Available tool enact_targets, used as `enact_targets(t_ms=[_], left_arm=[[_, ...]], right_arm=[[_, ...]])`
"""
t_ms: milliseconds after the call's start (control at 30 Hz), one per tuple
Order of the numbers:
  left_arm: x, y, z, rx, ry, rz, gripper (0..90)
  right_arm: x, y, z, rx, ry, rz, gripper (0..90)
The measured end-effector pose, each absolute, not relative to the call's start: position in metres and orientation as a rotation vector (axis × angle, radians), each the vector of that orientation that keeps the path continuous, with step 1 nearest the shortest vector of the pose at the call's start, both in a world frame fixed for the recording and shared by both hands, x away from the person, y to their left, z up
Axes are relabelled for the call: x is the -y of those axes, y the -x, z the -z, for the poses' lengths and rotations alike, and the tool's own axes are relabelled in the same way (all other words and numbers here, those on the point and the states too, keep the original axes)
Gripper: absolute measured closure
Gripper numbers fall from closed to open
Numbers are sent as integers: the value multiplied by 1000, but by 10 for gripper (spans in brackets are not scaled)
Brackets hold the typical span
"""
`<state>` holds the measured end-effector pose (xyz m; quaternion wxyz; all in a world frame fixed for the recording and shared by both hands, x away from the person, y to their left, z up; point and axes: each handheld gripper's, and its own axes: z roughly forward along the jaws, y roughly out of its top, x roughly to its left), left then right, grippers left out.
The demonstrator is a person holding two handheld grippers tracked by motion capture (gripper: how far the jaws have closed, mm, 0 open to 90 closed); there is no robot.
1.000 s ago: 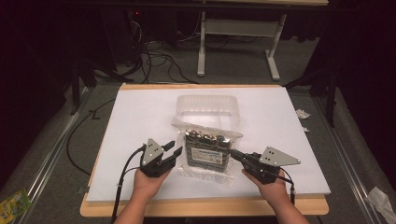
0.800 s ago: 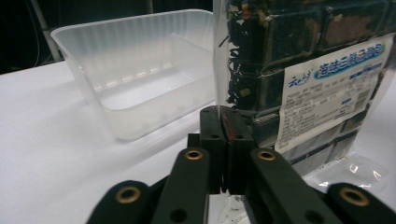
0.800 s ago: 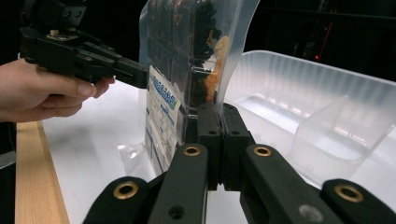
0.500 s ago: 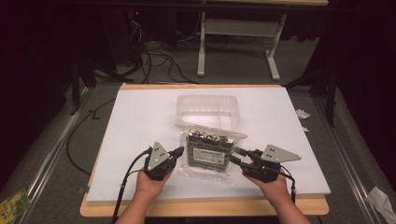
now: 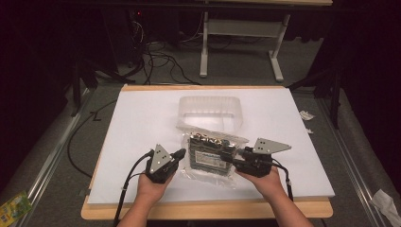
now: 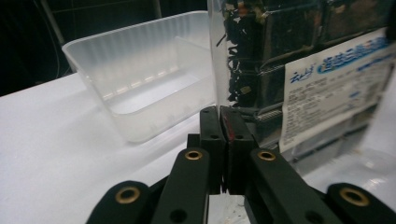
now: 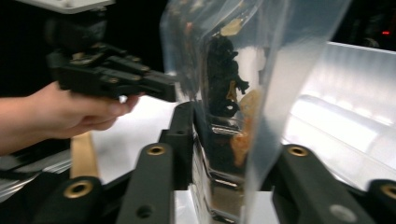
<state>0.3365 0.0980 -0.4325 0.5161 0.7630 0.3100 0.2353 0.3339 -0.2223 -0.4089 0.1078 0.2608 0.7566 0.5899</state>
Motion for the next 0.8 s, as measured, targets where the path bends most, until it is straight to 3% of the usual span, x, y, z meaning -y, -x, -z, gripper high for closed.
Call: enact_targets(t_ms=[133,400,600,800], left_arm=[[-107,-338,432,-797,-1846,-551,696],[-142,-325,435,-896,-1922,-614,452],[-163,-319,445,-974,-1888,-579,402],[-160,-324,450,-966,-1895,-568,366]], right_arm=[[221,-329,407,-2224,-778,-1753,757],[224,-320,398,-2197,-799,-1777,758],[232,-311,387,-2127,-788,-1790,758],[243,-310,379,-2041,-797,-1767,758]])
